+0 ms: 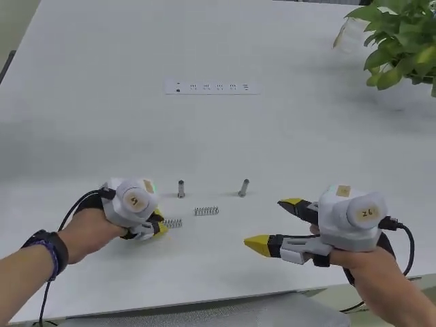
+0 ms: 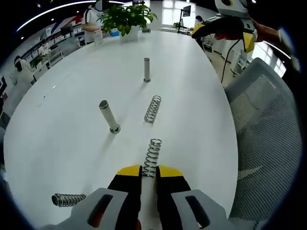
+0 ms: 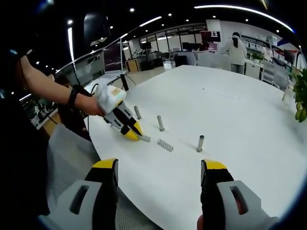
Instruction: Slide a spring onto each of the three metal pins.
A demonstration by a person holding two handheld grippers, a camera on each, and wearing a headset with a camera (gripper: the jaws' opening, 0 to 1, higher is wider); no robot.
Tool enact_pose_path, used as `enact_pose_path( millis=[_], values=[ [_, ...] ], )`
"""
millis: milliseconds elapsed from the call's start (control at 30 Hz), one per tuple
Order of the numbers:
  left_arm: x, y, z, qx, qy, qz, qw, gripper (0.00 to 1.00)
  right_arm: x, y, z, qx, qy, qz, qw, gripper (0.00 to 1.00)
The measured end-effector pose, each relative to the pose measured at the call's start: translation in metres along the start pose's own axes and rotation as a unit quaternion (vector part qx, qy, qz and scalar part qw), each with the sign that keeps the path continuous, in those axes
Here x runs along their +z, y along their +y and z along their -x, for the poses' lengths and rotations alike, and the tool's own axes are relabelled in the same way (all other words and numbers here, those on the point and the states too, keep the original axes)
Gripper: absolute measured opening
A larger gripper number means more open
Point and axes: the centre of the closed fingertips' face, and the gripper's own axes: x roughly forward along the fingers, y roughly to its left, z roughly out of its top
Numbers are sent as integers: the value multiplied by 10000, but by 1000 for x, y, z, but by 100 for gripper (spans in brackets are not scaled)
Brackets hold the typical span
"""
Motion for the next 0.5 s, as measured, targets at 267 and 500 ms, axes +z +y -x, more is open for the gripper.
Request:
enact_pose_path(
  millis=[267, 500],
  values=[
    [-4, -12, 1, -4, -44, 258, 9997, 2, 0, 1, 2, 1, -9, 14, 10000, 68],
    [-5, -9, 17, 169, -161, 379, 9990, 2, -1, 1, 4, -3, -54, -18, 10000, 68]
  ],
)
